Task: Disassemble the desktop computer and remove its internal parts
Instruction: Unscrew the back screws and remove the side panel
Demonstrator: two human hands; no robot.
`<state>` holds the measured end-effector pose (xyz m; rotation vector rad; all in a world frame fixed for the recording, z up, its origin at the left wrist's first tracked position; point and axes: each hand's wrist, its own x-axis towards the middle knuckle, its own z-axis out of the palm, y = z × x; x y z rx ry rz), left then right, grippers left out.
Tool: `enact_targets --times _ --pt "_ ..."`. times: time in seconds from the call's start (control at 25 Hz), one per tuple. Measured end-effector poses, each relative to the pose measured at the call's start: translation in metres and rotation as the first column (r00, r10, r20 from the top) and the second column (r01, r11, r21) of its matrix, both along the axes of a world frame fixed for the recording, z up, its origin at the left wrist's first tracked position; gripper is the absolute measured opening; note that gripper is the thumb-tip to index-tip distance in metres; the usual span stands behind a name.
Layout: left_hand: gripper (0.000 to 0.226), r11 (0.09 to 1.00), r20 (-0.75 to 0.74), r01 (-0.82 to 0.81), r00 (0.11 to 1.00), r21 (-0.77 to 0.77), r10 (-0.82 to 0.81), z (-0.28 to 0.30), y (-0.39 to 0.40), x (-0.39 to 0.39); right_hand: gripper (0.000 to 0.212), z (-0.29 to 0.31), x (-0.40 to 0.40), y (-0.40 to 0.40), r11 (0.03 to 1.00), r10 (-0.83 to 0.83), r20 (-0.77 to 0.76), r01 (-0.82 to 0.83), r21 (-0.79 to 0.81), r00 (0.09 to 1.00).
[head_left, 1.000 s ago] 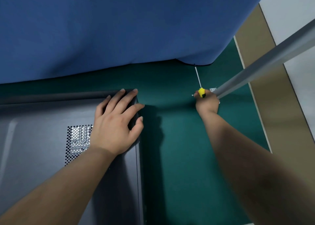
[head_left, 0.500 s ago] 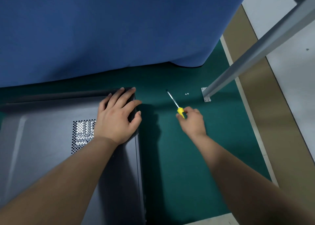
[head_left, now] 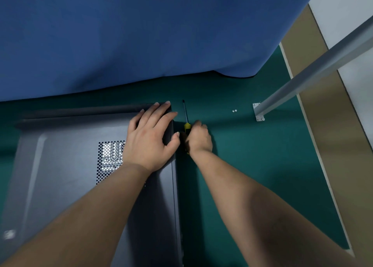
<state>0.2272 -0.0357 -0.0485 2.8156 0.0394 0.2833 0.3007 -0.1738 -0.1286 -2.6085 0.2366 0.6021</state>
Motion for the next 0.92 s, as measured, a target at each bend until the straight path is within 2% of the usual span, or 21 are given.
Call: enact_targets --times 0.16,0.28,0.48,0.56,0.64,0.68,0.72,0.8,0.92 --pt "0.051 1.0 -0.008 0.0 1.0 0.001 0.0 -0.002 0.002 0.0 0.043 0.0 -0.005 -0.003 1.0 0.008 0.015 -0.008 0.003 1.0" --pt "0.05 1.0 0.0 0.009 1.0 -0.008 -0.009 -0.004 0.002 0.001 0.049 0.006 -0.01 -0.009 0.997 -0.003 -0.001 0.003 0.076 1.0" --pt "0.048 0.998 -0.015 0.026 1.0 -0.057 -0.027 0.006 0.0 -0.001 0.045 0.036 -0.04 -0.033 0.968 -0.056 0.028 0.047 0.247 0.998" --pt "0.05 0.977 -0.06 0.045 0.996 -0.21 -0.059 0.017 0.003 -0.002 0.043 0.059 -0.061 -0.041 0.95 -0.069 0.07 0.044 0.309 0.995" --pt "0.05 0.888 -0.093 0.061 0.989 -0.457 -0.116 0.029 0.011 -0.017 0.041 0.083 -0.087 -0.042 0.936 -0.039 0.139 -0.013 0.351 0.989" --pt "0.048 0.839 -0.104 0.062 0.985 -0.541 -0.14 0.034 0.019 -0.036 0.041 0.096 -0.106 -0.039 0.929 -0.011 0.174 -0.055 0.365 0.985" --pt "0.046 0.825 -0.116 0.073 0.979 -0.56 -0.165 0.038 0.03 -0.059 0.042 0.107 -0.124 -0.036 0.922 0.039 0.209 -0.116 0.369 0.977" --pt "0.046 0.871 -0.142 0.14 0.963 -0.471 -0.231 0.04 0.058 -0.117 0.051 0.124 -0.165 -0.027 0.904 0.202 0.265 -0.284 0.32 0.943" --pt "0.055 0.935 -0.215 0.233 0.931 -0.268 -0.294 0.04 0.108 -0.214 0.068 0.14 -0.23 -0.013 0.834 0.488 0.327 -0.543 0.098 0.809"
